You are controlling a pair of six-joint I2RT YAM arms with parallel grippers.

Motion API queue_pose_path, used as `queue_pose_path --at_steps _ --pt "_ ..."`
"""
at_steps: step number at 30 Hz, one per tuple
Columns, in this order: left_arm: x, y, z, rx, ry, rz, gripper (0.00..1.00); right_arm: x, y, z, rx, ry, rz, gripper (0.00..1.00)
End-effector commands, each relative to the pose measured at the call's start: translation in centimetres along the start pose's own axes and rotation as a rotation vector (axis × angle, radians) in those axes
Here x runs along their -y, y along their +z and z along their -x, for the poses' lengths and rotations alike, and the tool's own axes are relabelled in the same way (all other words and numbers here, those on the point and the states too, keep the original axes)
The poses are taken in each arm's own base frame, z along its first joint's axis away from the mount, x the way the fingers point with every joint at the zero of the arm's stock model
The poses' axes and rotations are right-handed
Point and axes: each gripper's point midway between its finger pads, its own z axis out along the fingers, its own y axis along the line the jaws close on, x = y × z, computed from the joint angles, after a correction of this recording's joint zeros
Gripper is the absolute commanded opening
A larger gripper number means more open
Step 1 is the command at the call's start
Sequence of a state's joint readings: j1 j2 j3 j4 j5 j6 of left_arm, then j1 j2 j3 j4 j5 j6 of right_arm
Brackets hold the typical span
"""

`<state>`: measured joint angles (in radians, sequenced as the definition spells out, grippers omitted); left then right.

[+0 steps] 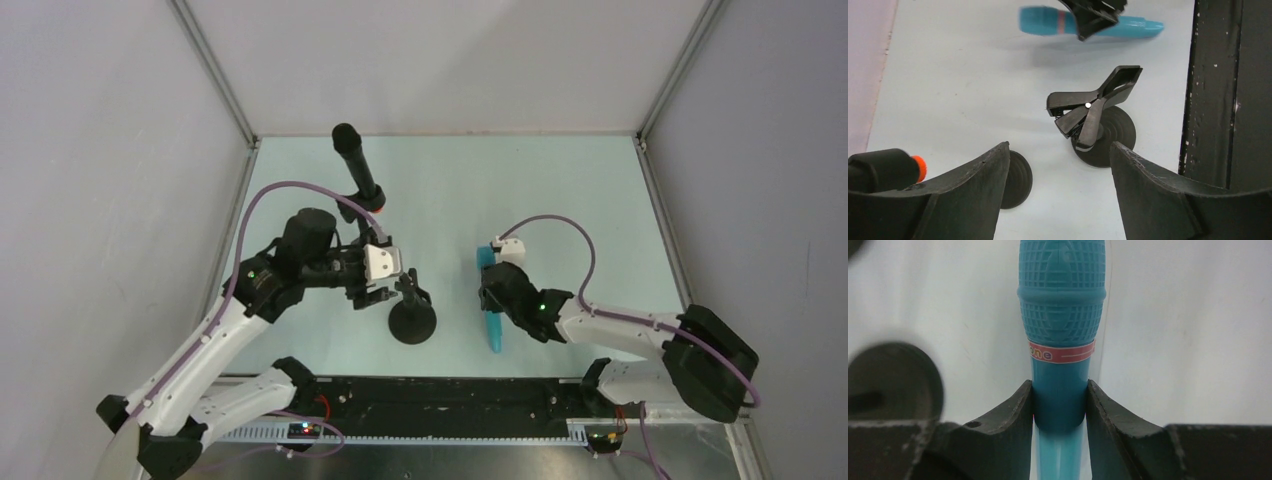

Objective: Attach the microphones to the stand

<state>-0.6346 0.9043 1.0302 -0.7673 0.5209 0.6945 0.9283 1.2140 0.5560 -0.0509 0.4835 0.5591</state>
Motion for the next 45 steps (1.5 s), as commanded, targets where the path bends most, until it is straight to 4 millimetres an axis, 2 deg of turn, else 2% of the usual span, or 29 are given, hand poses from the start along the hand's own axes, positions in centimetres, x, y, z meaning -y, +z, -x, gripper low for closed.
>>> queue_pose_path --at_steps 1,3,4,5,6,8,9,10,11,13,16,17,19,20,21,22,23,24,25,26,27,28,29,32,36,39,43,45 --pt "-1.4 -2.1 2.8 0.065 -0.003 0.098 0.78 -0.1 0.1 -2.6 -0.173 0.023 -0.005 0.00" --pt "-1.8 -2.3 2.7 0.055 -0.009 0.123 0.80 -0.2 0.5 -3.2 -0.219 0.034 -0.003 0.01" --pt "-1.8 -2.4 2.7 0.053 -0.008 0.127 0.80 -0.2 0.6 -3.6 -0.246 0.038 0.001 0.05" --pt "-2.0 -2.4 2.6 0.048 -0.010 0.135 0.81 -0.2 0.8 -4.0 -0.276 0.031 -0.013 0.16" --pt "-2.1 -2.5 2.7 0.049 -0.010 0.140 0.81 -0.3 0.9 -4.3 -0.295 0.026 -0.014 0.21" --pt "-2.4 -2.7 2.9 0.052 -0.020 0.149 0.82 -0.4 1.0 -4.9 -0.322 0.015 -0.025 0.38" --pt "-2.4 -2.8 2.9 0.054 -0.026 0.150 0.82 -0.4 1.0 -5.1 -0.324 0.015 -0.030 0.50" --pt "-2.5 -2.9 2.9 0.055 -0.028 0.157 0.82 -0.5 0.9 -5.0 -0.321 0.014 -0.030 0.57" --pt "-2.6 -2.9 2.9 0.054 -0.028 0.161 0.82 -0.6 0.8 -4.6 -0.306 0.015 -0.032 0.70" --pt "-2.6 -3.0 2.8 0.053 -0.026 0.166 0.83 -0.6 0.4 -3.5 -0.279 0.013 -0.035 0.85" --pt "-2.7 -3.2 2.9 0.058 -0.035 0.169 0.83 -0.6 -0.6 -1.5 -0.227 0.015 -0.031 0.95" --pt "-2.7 -3.2 3.0 0.061 -0.040 0.169 0.83 -0.6 -1.3 -0.3 -0.195 0.021 -0.027 0.98" --pt "-2.8 -3.4 3.2 0.068 -0.040 0.173 0.83 -0.8 -3.0 1.8 -0.130 0.031 -0.005 0.99" --pt "-2.8 -3.4 3.2 0.069 -0.041 0.173 0.83 -1.2 -4.3 3.4 -0.071 0.046 0.032 0.99" --pt "-2.9 -3.5 3.2 0.070 -0.040 0.177 0.83 -1.8 -5.1 3.8 -0.041 0.017 0.059 0.99" --pt "-2.9 -3.6 3.2 0.070 -0.040 0.180 0.83 -2.4 -6.4 5.2 0.014 0.023 0.105 0.99" --pt "-3.0 -3.7 3.1 0.070 -0.041 0.186 0.83 -3.5 -7.2 5.0 0.025 -0.026 0.158 0.99" --pt "-3.0 -3.7 3.1 0.070 -0.041 0.187 0.83 -4.6 -8.2 5.7 0.061 -0.033 0.219 0.99" --pt "-3.1 -3.8 3.0 0.068 -0.039 0.189 0.83 -6.3 -9.3 5.3 0.059 -0.100 0.311 0.99" --pt "-3.1 -3.8 3.0 0.068 -0.035 0.190 0.83 -7.5 -10.3 6.0 0.102 -0.150 0.380 0.99" --pt "-3.1 -3.8 3.0 0.068 -0.035 0.190 0.84 -9.3 -11.7 5.4 0.102 -0.197 0.477 0.99" --pt "-3.1 -3.8 3.0 0.069 -0.033 0.189 0.84 -10.5 -12.9 6.2 0.147 -0.245 0.546 0.99" --pt "-3.1 -3.8 3.1 0.068 -0.032 0.188 0.84 -11.9 -14.3 5.7 0.144 -0.281 0.630 0.99" --pt "-3.3 -3.9 3.4 0.076 -0.026 0.191 0.84 -14.1 -16.6 6.3 0.169 -0.376 0.755 0.99" --pt "-3.5 -4.2 3.6 0.081 -0.024 0.199 0.84 -16.0 -17.3 8.4 0.199 -0.444 0.816 0.99" --pt "-3.6 -4.5 3.8 0.090 -0.031 0.205 0.84 -17.7 -16.7 10.2 0.193 -0.460 0.852 0.99" --pt "-3.7 -5.0 3.6 0.095 -0.041 0.222 0.85 -19.0 -14.8 10.4 0.127 -0.494 0.900 0.98" --pt "-3.7 -5.4 3.6 0.105 -0.045 0.234 0.85 -19.6 -14.6 10.1 0.108 -0.513 0.935 0.97"
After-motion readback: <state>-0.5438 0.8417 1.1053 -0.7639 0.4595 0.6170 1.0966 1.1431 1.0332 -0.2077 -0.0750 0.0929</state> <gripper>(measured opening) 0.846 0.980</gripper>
